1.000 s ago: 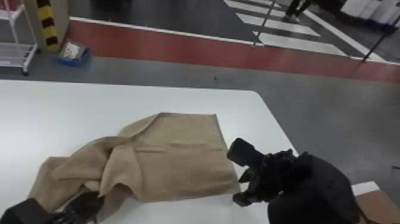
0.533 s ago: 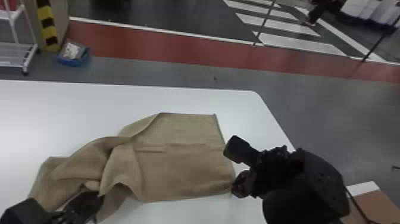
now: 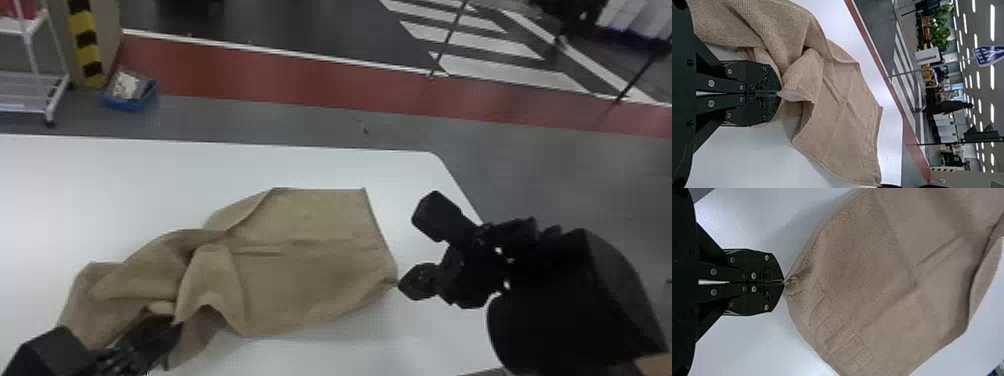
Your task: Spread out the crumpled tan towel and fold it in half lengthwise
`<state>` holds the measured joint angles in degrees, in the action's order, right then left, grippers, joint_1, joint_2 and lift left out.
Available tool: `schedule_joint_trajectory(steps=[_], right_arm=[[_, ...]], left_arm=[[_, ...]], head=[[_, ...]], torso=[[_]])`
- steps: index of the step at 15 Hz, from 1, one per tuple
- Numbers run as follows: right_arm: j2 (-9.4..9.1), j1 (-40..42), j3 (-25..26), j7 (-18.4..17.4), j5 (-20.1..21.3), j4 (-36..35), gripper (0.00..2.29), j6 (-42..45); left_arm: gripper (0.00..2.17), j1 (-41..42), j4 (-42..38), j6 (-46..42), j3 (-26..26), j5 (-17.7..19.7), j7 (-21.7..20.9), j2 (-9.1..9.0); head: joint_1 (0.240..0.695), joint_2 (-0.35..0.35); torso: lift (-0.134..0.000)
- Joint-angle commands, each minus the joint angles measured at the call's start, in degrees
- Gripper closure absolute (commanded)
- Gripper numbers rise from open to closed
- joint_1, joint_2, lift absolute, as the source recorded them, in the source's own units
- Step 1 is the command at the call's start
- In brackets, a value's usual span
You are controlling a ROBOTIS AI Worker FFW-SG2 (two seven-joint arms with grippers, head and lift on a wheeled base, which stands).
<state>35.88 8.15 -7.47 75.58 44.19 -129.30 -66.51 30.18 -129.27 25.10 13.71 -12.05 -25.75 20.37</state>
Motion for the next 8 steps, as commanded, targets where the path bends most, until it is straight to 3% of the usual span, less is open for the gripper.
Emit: schedule_joint_trajectory(steps=[1, 2, 3, 5, 6, 8], right_arm=[[0.33, 0.72, 6.06, -0.17, -1.57, -1.57, 1.18, 0.8], [0.25, 0.37, 9.84, -0.79, -3.59, -1.57, 1.18, 0.63], [-0.02, -0.24, 14.85, -1.58, -8.6, -1.57, 1.18, -0.07], [-1.51, -2.79, 19.6, -5.62, -17.12, -1.57, 1.18, -4.29], [-2.48, -4.11, 20.74, -7.73, -20.46, -1.57, 1.18, -6.4], [-4.68, -6.48, 20.57, -12.74, -22.84, -1.39, 1.18, -8.51]], left_arm=[[2.09, -0.82, -0.02, 0.0, 0.44, -0.08, 0.0, -0.51], [2.09, -1.35, -0.02, 0.0, 0.7, 0.0, 0.0, -0.86], [2.09, -1.88, 0.07, 0.18, 0.7, -0.08, 0.0, -1.3], [2.09, -3.81, 0.78, 1.05, 0.79, -0.7, -0.09, -1.65], [2.09, -5.39, 1.74, 1.58, 0.79, -0.52, -0.18, -2.0], [2.09, -8.21, 4.03, 3.51, 0.0, -0.43, -0.79, -2.36]], head=[[0.695, -0.339], [0.695, -0.348], [0.695, -0.35], [0.695, -0.35], [0.695, -0.35], [0.695, -0.35]], torso=[[-0.123], [-0.123], [-0.123], [-0.123], [-0.123], [-0.123]])
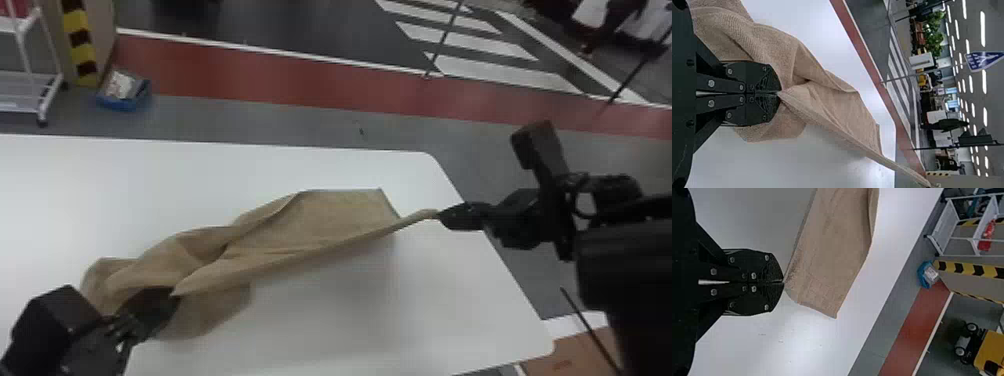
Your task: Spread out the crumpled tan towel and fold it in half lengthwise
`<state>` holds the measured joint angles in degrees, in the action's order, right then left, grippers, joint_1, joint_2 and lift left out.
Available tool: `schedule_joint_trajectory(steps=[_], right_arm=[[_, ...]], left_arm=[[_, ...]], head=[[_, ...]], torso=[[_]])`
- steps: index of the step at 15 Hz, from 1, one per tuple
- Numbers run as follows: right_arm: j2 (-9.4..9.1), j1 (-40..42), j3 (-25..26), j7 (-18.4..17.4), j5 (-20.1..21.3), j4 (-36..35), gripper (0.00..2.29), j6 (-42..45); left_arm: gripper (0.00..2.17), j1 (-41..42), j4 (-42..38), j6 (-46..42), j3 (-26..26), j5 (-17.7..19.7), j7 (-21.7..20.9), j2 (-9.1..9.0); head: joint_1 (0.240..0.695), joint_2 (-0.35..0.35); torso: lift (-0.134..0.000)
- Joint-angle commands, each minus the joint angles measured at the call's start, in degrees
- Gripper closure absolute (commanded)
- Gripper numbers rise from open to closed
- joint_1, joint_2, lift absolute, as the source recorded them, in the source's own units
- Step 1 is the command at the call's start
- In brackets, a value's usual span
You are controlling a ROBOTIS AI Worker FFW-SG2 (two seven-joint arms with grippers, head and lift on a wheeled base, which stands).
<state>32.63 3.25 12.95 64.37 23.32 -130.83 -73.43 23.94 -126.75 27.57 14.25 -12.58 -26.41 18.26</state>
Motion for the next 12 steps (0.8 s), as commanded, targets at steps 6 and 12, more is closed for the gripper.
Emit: schedule_joint_trajectory(steps=[6, 12], right_arm=[[-6.09, -8.78, -2.84, -11.9, -3.72, 5.06, 1.18, -7.21], [-7.4, -3.69, -3.9, -9.79, -1.08, 6.91, 1.18, 2.28]], left_arm=[[2.09, -7.33, 2.91, 5.27, -5.64, 1.95, 1.18, -4.37], [0.0, -3.46, 5.02, 3.33, -7.74, 4.5, 2.68, -3.93]], head=[[0.695, -0.338], [0.695, -0.277]], torso=[[-0.123], [-0.123]])
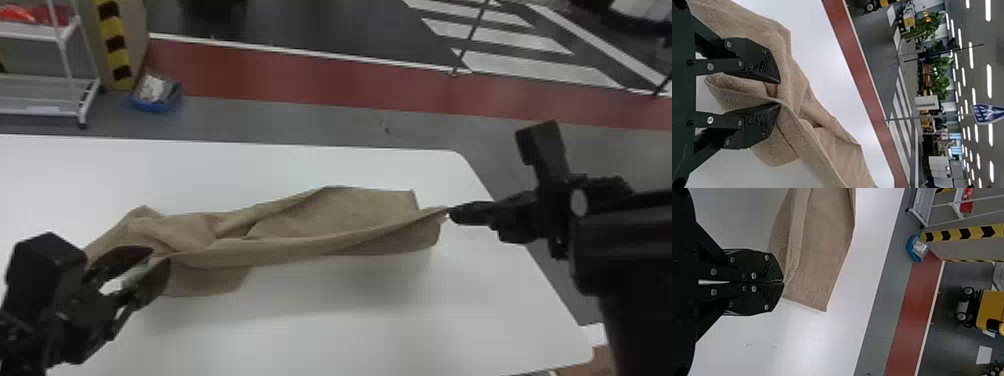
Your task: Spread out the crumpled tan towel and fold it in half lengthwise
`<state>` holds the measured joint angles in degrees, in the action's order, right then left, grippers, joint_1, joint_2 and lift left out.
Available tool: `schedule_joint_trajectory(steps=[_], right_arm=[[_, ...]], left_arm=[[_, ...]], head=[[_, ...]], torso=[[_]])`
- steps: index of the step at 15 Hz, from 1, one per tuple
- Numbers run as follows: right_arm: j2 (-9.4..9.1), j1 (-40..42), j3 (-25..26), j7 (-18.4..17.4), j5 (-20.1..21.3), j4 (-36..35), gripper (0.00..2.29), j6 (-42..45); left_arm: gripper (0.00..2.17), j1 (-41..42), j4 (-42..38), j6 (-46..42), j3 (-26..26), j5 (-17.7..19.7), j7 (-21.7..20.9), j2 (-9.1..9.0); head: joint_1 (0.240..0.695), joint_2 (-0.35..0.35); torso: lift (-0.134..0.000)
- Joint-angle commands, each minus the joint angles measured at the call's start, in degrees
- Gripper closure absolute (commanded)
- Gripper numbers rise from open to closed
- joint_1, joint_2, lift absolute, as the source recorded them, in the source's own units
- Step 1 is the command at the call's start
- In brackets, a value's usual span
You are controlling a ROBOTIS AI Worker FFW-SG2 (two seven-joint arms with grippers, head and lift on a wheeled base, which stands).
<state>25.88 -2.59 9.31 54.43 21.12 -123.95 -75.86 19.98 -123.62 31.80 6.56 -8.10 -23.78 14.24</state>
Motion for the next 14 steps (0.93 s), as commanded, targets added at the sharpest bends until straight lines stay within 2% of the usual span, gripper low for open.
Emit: schedule_joint_trajectory(steps=[1, 3, 5, 8, 10, 12, 14], right_arm=[[-0.83, 3.73, -0.34, 0.95, 1.73, 0.02, 1.18, 9.1], [-0.65, 7.68, -0.34, 4.2, 3.58, -0.24, 1.18, 15.25], [0.93, 12.25, 0.45, 6.04, 7.18, -0.24, 1.18, 22.98], [4.89, 14.98, 3.0, 6.48, 8.85, 0.72, 1.18, 24.04], [6.29, 18.23, 2.3, 6.83, 12.1, 0.46, 1.18, 26.85], [6.38, 19.73, -0.34, 6.83, 15.79, 0.11, 1.18, 27.73], [6.12, 19.81, -2.36, 5.78, 18.43, 0.11, 1.18, 27.73]], left_arm=[[0.01, 0.59, 2.95, -1.96, -0.14, 0.1, 0.05, 0.09], [0.01, 0.85, 3.74, -2.66, -0.93, 0.1, -1.0, 0.09], [0.01, 1.12, 3.74, -2.66, -2.08, 0.27, -3.02, 0.53], [0.02, 2.08, 2.33, -1.78, -5.59, 4.58, -4.43, 1.41], [0.02, 2.52, 0.93, 0.5, -8.14, 7.83, -4.43, 1.49], [0.02, 3.67, 0.14, 1.21, -11.22, 12.14, -4.43, 1.49], [0.08, 4.19, -0.48, 3.49, -13.68, 13.63, -4.43, 1.49]], head=[[0.695, -0.273], [0.695, -0.258], [0.695, -0.24], [0.695, -0.25], [0.695, -0.277], [0.695, -0.28], [0.695, -0.259]], torso=[[-0.123], [-0.123], [-0.123], [-0.123], [-0.123], [-0.123], [-0.123]])
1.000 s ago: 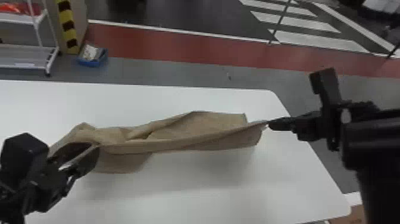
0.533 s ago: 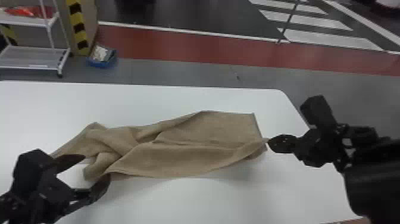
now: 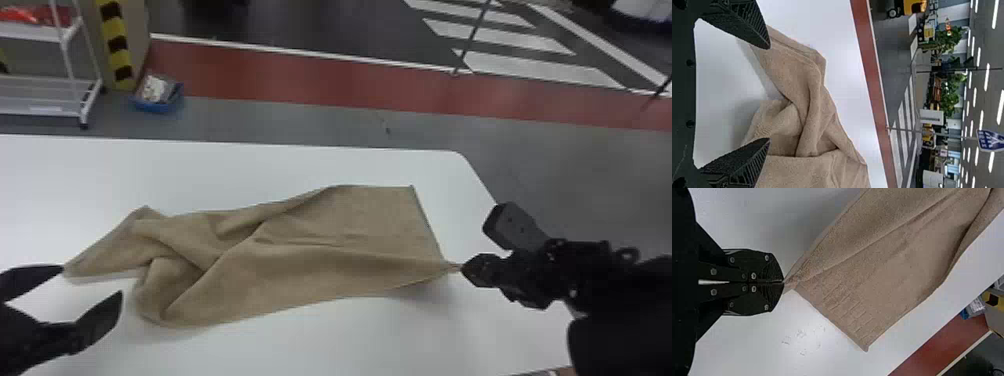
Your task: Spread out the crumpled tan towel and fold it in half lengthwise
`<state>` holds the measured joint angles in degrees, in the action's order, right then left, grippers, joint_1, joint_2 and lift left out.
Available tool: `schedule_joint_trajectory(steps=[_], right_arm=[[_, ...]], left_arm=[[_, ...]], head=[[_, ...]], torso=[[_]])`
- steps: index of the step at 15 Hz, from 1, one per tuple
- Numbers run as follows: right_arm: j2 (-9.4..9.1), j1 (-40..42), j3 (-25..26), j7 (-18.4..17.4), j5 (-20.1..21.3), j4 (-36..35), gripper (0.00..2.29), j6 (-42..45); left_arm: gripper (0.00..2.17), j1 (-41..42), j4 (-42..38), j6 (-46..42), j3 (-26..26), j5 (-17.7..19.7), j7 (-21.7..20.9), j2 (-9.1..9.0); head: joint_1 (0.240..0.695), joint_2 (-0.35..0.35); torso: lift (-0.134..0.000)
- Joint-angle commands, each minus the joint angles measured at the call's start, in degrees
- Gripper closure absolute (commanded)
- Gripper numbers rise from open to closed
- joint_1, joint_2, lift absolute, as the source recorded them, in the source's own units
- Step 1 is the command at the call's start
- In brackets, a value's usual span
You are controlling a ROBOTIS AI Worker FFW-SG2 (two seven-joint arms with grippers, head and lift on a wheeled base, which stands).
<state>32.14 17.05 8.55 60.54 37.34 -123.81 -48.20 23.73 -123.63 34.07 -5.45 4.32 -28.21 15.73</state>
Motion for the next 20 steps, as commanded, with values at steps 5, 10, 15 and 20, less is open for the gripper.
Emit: schedule_joint_trajectory(steps=[5, 10, 15, 20], right_arm=[[-0.5, 0.0, -2.05, -2.44, 0.89, -0.56, 1.18, -4.67], [-1.73, -2.02, -2.75, -2.7, 0.8, 1.9, 1.18, -4.32], [-2.44, -3.43, -3.54, -2.62, 0.98, 1.29, 1.18, -5.02], [-2.44, -2.46, -3.1, -2.27, 1.85, 0.06, 1.18, -5.2]], left_arm=[[0.2, 1.49, -3.72, 7.91, -5.01, 2.88, -0.44, 0.35], [0.2, -2.2, -5.57, 12.48, -1.93, 1.21, -1.85, -0.35], [0.21, -10.9, 2.69, 12.48, -0.09, -4.15, -5.8, 0.62], [0.21, -17.67, 14.38, 12.48, 0.71, -6.17, -9.76, 0.53]], head=[[0.695, -0.218], [0.695, -0.224], [0.695, -0.224], [0.695, -0.177]], torso=[[-0.123], [-0.123], [-0.123], [-0.123]])
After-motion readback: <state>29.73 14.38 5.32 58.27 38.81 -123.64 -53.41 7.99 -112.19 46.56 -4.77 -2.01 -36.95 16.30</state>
